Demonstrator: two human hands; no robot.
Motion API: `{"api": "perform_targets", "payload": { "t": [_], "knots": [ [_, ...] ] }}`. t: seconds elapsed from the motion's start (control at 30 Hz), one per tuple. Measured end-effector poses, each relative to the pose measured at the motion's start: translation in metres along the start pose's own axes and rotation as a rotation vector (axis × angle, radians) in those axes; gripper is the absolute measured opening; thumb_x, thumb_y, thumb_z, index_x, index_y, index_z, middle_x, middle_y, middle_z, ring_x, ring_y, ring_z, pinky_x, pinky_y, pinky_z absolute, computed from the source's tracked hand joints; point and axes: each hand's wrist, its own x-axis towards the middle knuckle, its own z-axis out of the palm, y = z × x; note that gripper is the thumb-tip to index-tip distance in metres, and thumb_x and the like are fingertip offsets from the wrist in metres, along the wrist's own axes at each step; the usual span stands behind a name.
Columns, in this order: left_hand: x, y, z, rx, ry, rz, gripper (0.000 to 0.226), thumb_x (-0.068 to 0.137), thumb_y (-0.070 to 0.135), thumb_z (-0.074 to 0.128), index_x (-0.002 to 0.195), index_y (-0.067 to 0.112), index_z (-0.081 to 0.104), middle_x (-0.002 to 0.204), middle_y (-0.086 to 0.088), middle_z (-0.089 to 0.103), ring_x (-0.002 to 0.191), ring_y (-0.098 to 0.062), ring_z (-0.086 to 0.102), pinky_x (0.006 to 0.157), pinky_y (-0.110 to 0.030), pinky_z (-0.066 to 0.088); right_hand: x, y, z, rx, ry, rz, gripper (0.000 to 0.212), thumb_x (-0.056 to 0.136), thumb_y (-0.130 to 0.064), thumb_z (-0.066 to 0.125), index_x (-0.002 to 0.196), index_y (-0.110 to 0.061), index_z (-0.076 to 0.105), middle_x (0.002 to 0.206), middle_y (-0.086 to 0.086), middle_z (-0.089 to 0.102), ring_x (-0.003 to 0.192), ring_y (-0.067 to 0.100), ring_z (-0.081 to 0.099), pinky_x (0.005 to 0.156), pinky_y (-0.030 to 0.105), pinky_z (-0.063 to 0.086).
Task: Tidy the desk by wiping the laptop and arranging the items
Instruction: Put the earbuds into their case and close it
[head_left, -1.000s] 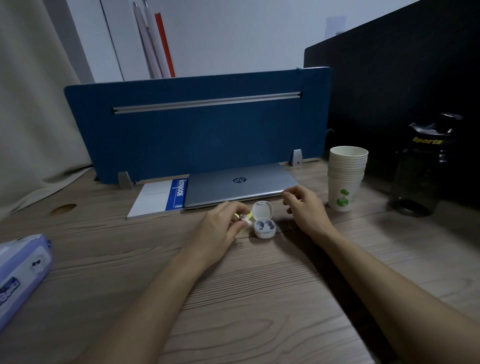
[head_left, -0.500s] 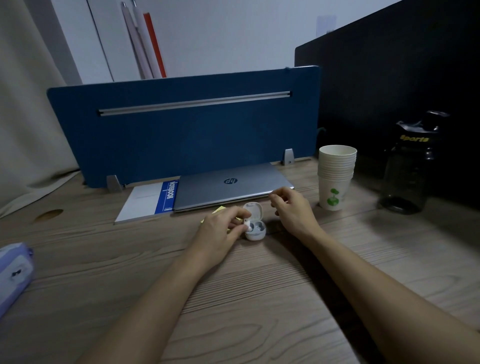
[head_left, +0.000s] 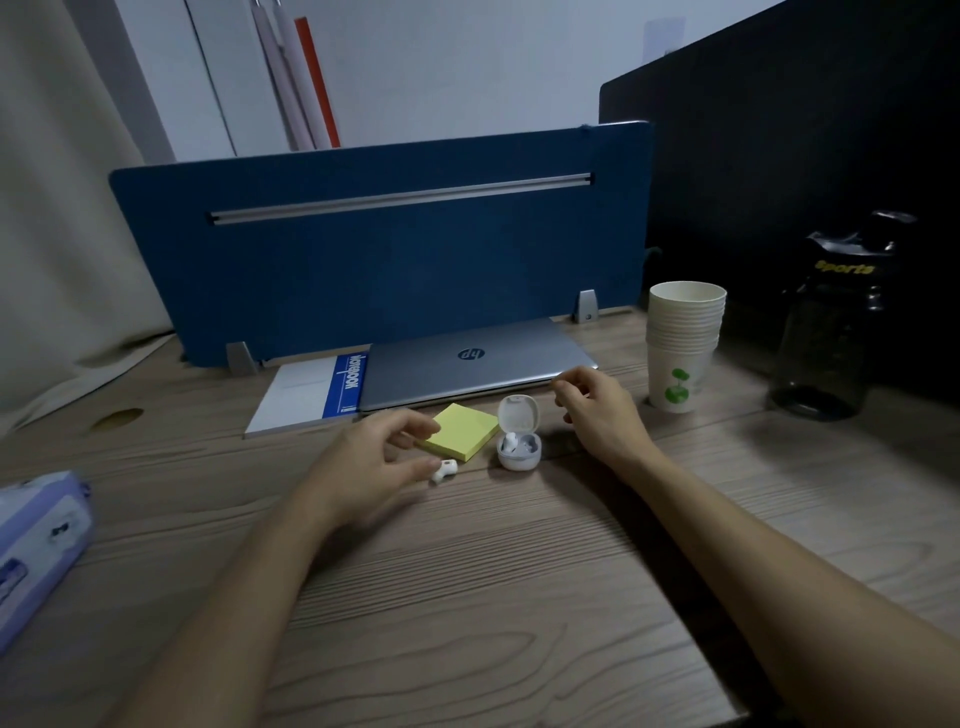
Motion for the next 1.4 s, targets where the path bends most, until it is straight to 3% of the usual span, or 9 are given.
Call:
{"api": "perform_targets", "payload": {
  "t": [0.23, 0.5, 0.67, 0.77, 1.07, 1.27, 1.4],
  "knots": [
    [-0.002, 0.007, 0.005, 0.023, -0.128, -0.034, 0.039, 0.082, 0.04, 0.073, 0.116, 0.043, 0.056, 0.106, 0.017, 0.06, 0.096, 0.001, 0.058, 0.083, -0.025, 0.052, -0.002, 0.0, -0.003, -0.015, 0.003, 0.0, 0.018, 0.097, -0.03, 0.052, 0.103, -0.019, 0.065, 0.094, -0.003, 0.067, 0.089, 0.018, 0.065, 0.086, 0.045, 0.054],
    [0.0, 0.008, 0.017, 0.073, -0.084, -0.052, 0.039, 0.084, 0.042, 0.07, 0.118, 0.043, 0.05, 0.09, 0.017, 0.064, 0.081, 0.004, 0.059, 0.072, -0.022, 0.05, -0.001, 0.003, -0.002, -0.034, 0.001, 0.004, 0.019, 0.097, -0.032, 0.052, 0.104, -0.02, 0.065, 0.094, -0.005, 0.067, 0.088, 0.016, 0.064, 0.082, 0.038, 0.054],
    [0.001, 0.011, 0.018, -0.006, 0.019, -0.037, 0.028, 0.087, 0.032, 0.07, 0.109, 0.042, 0.057, 0.091, 0.014, 0.064, 0.084, 0.01, 0.057, 0.072, -0.018, 0.048, 0.0, 0.003, -0.001, -0.035, -0.01, 0.002, 0.02, 0.097, -0.032, 0.052, 0.106, -0.019, 0.065, 0.095, -0.004, 0.067, 0.088, 0.014, 0.064, 0.073, 0.032, 0.051],
    [0.002, 0.014, 0.021, -0.039, 0.064, -0.022, 0.02, 0.088, 0.027, 0.069, 0.104, 0.038, 0.064, 0.093, 0.014, 0.063, 0.086, 0.004, 0.06, 0.072, -0.015, 0.048, 0.0, 0.002, -0.001, -0.023, -0.017, 0.003, 0.016, 0.097, -0.03, 0.052, 0.102, -0.021, 0.065, 0.092, -0.005, 0.067, 0.085, 0.013, 0.064, 0.067, 0.026, 0.046],
    [0.01, 0.049, 0.055, -0.239, 0.19, -0.028, 0.013, 0.078, 0.032, 0.079, 0.088, 0.032, 0.07, 0.082, 0.011, 0.069, 0.075, 0.002, 0.063, 0.067, -0.015, 0.052, 0.001, -0.001, -0.002, 0.002, 0.003, 0.015, 0.013, 0.095, -0.022, 0.054, 0.097, -0.018, 0.066, 0.087, -0.002, 0.068, 0.086, 0.018, 0.065, 0.082, 0.039, 0.053],
    [0.02, 0.063, 0.074, -0.148, 0.238, 0.008, 0.014, 0.079, 0.03, 0.078, 0.089, 0.028, 0.069, 0.079, 0.011, 0.066, 0.074, 0.004, 0.058, 0.062, -0.008, 0.044, 0.001, 0.0, 0.0, 0.005, -0.007, 0.018, 0.014, 0.095, -0.024, 0.054, 0.1, -0.019, 0.066, 0.088, -0.004, 0.068, 0.085, 0.015, 0.064, 0.084, 0.04, 0.054],
    [0.021, 0.059, 0.078, -0.141, 0.261, 0.024, 0.017, 0.077, 0.032, 0.08, 0.089, 0.03, 0.068, 0.075, 0.012, 0.065, 0.07, 0.002, 0.058, 0.06, -0.01, 0.044, 0.001, 0.0, 0.0, 0.007, -0.015, 0.025, 0.015, 0.096, -0.024, 0.053, 0.102, -0.019, 0.065, 0.089, -0.003, 0.068, 0.086, 0.015, 0.064, 0.083, 0.039, 0.054]
  ]
}}
